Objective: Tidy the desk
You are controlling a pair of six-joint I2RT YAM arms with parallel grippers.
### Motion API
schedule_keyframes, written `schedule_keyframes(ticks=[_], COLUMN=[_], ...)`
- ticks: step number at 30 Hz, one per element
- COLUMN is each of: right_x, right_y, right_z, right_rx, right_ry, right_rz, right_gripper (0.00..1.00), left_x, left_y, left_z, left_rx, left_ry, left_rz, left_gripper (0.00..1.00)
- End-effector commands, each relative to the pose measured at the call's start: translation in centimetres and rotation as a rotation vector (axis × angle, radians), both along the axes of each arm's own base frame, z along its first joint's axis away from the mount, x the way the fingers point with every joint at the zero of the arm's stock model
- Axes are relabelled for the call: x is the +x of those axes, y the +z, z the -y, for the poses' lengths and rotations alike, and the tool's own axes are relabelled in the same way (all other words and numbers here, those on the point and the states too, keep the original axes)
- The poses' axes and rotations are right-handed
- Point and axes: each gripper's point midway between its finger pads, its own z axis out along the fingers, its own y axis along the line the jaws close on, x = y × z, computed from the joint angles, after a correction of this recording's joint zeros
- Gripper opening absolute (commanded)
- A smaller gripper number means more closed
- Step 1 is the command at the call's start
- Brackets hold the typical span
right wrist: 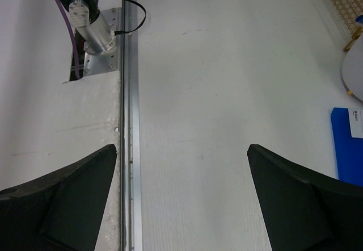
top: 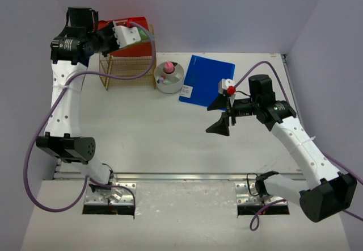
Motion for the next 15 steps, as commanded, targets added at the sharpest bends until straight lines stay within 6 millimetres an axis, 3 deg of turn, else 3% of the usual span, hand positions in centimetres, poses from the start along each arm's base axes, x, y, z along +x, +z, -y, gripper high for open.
schedule_keyframes(ticks=[1,4,6,10,15], right_x=[0.2,0.2,0.1,0.1,0.2], right_y=[0.1,0.0,-0.1,-0.3,-0.4], right_z=[0.0,0.1,0.2,0.2,0.1], right_rx=[0.003,-0.001,-0.003,-0.005,0.001], right_ry=[0.005,0.003,0.003,0.004,0.01], right_rz=[0.021,0.022,0.022,0.018,0.01], right_gripper=[0.99,0.99,0.99,0.99,0.99], left_x=[1.4,2.5,3.5,4.5,4.5], left_y=[0.8,-0.4,-1.2,-2.3,-3.0], left_z=[0.3,-0.2,-2.9,-5.4,-7.0], left_rx=[-0.04,-0.017,-0.013,-0.012,-0.006], left_ry=[-0.014,-0.001,0.053,0.104,0.14], left_rz=[0.058,0.049,0.041,0.013,0.003], left_gripper=[0.0,0.0,0.0,0.0,0.0])
